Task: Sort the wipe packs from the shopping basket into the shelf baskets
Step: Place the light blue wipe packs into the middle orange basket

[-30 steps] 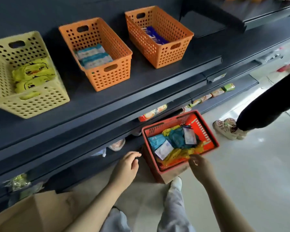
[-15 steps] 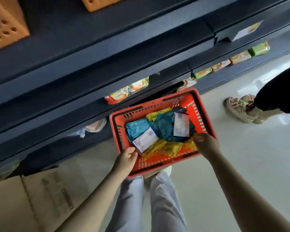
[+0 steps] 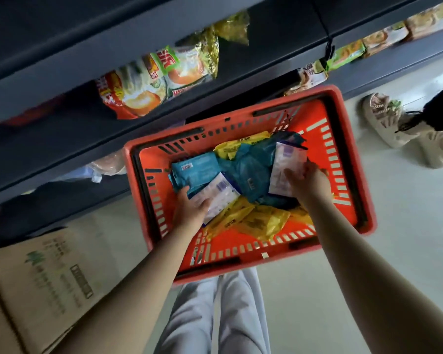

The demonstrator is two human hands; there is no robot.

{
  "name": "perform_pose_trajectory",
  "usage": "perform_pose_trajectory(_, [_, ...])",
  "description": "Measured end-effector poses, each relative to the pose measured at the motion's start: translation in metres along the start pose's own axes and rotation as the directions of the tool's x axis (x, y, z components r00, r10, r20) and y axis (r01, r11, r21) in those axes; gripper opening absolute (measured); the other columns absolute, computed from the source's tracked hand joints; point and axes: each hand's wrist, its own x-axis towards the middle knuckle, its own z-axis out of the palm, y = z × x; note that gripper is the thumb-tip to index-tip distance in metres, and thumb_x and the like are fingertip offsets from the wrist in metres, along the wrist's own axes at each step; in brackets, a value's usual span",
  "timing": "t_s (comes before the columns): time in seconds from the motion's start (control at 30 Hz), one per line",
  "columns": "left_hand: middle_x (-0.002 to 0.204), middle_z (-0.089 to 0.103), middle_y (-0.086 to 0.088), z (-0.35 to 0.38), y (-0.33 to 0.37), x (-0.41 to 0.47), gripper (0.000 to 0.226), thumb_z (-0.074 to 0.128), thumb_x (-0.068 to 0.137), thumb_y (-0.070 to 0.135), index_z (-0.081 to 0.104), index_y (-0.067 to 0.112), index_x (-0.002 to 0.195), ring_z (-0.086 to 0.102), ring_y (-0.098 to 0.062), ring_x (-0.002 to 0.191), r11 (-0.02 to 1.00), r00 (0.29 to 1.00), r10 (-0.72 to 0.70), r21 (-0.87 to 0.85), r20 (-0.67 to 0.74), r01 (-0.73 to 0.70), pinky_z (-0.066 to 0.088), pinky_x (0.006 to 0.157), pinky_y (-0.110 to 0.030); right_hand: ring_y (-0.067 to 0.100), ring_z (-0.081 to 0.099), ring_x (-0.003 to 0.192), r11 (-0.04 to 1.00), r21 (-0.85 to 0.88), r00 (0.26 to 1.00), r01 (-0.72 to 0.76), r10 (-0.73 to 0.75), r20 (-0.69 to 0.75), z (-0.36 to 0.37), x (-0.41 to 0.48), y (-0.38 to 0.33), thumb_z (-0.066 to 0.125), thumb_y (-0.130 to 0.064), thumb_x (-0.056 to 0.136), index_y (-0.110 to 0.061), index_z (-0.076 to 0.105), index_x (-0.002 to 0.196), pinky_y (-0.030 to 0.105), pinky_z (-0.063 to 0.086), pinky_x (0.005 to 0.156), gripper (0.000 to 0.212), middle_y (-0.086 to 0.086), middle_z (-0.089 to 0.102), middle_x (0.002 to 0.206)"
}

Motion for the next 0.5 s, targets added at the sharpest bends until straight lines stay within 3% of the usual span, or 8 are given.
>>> perform_pose_trajectory(0.07, [0.141,0.044,-0.013,0.001,-0.007,-0.006,0.068,0.072,0.084,0.027,0.038,0.006,0.139,0.047,-0.029,0.127,1.000,0.999,0.023,0.018,-0.040,-0.022,0.035,0.093,-0.025,0.037,0.047,0.118,1.000,0.008,1.000,-0.020,0.021,-0.021,0.004,0.001,0.000,0.063,-0.042,0.087,-0.002,0.051,0.128,0.040,0.044,0.089,0.058,0.021,0.060,0.119])
perform_pose_trajectory(0.17, [0.126,0.055,-0.013,0.003,-0.007,-0.012,0.056,0.071,0.085,0.032,0.045,0.006,0.128,0.055,-0.026,0.106,0.999,0.998,-0.038,0.024,-0.056,0.040,0.037,0.079,-0.026,0.036,0.051,0.115,0.997,0.031,0.997,-0.071,0.072,-0.026,0.008,0.004,0.001,0.067,-0.041,0.084,-0.005,0.048,0.131,0.040,0.045,0.089,0.062,0.020,0.056,0.123])
perform_pose_trajectory(0.23, [0.115,0.060,-0.011,0.006,-0.007,-0.011,0.045,0.067,0.087,0.036,0.052,0.007,0.119,0.055,-0.022,0.092,0.997,0.998,-0.054,0.054,-0.012,0.055,0.037,0.072,-0.027,0.036,0.056,0.110,0.991,0.067,0.992,-0.120,0.122,-0.030,0.010,0.006,0.001,0.070,-0.041,0.081,-0.006,0.049,0.129,0.040,0.048,0.087,0.064,0.017,0.058,0.123])
perform_pose_trajectory(0.33, [0.105,0.065,-0.012,0.008,-0.001,-0.011,0.037,0.063,0.091,0.035,0.062,0.004,0.111,0.059,-0.023,0.088,1.000,0.996,0.007,0.023,0.094,-0.009,0.038,0.066,-0.028,0.034,0.061,0.105,0.971,0.136,0.980,-0.198,0.200,0.003,0.010,0.007,-0.002,0.074,-0.043,0.077,-0.007,0.051,0.126,0.041,0.053,0.085,0.065,0.013,0.064,0.118])
perform_pose_trajectory(0.5, [0.080,0.065,-0.014,0.003,0.004,-0.016,0.028,0.062,0.091,0.036,0.062,0.009,0.084,0.061,-0.034,0.075,0.996,0.990,0.067,-0.066,0.124,-0.060,0.039,0.061,-0.031,0.027,0.066,0.096,0.881,0.403,0.969,-0.249,0.222,0.113,-0.004,-0.002,-0.009,0.077,-0.025,0.079,-0.016,0.061,0.109,0.045,0.057,0.082,0.035,0.006,0.068,0.105])
